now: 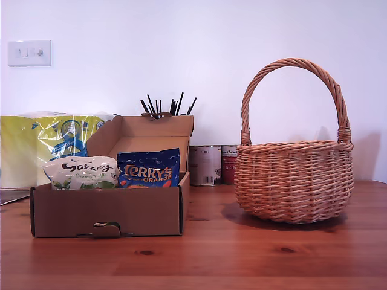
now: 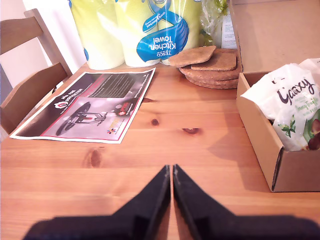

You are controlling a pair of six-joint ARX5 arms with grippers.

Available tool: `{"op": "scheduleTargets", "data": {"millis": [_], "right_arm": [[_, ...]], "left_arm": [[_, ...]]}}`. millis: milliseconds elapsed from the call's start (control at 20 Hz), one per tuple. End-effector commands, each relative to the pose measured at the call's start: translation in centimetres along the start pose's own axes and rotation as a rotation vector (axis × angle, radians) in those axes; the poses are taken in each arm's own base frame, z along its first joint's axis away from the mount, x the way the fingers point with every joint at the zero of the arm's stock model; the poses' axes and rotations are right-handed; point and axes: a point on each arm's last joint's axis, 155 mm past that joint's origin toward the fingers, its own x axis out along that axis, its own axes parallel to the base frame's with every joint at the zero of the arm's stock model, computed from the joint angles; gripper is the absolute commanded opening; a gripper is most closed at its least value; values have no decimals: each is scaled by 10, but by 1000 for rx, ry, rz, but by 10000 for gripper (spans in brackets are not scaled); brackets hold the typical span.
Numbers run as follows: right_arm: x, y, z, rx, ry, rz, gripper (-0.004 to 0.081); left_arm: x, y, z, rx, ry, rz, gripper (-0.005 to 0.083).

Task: Move the bags of Easter eggs from the cardboard box on the left into the woven basket on the right side.

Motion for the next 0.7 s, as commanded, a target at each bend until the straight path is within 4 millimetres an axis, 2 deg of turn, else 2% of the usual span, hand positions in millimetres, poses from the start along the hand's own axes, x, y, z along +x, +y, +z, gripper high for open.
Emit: {"op": "scheduleTargets", "data": {"millis": [0,400,500,650], "right_arm": [[0,0,2,0,-12,-1,-13],[0,0,7,1,-29,2,-12],[-2,5,18,39,-66,27,-12],[-10,17,44,82,-111,80,-13]], "left_arm": [[1,-1,-7,-4,17,-7,-21],[1,-3,-3,-5,0,-16,-21],[-1,-12,14,-37,-65,-66,-21],[-13,-34,53,-83,-170,-196,-21]]}}
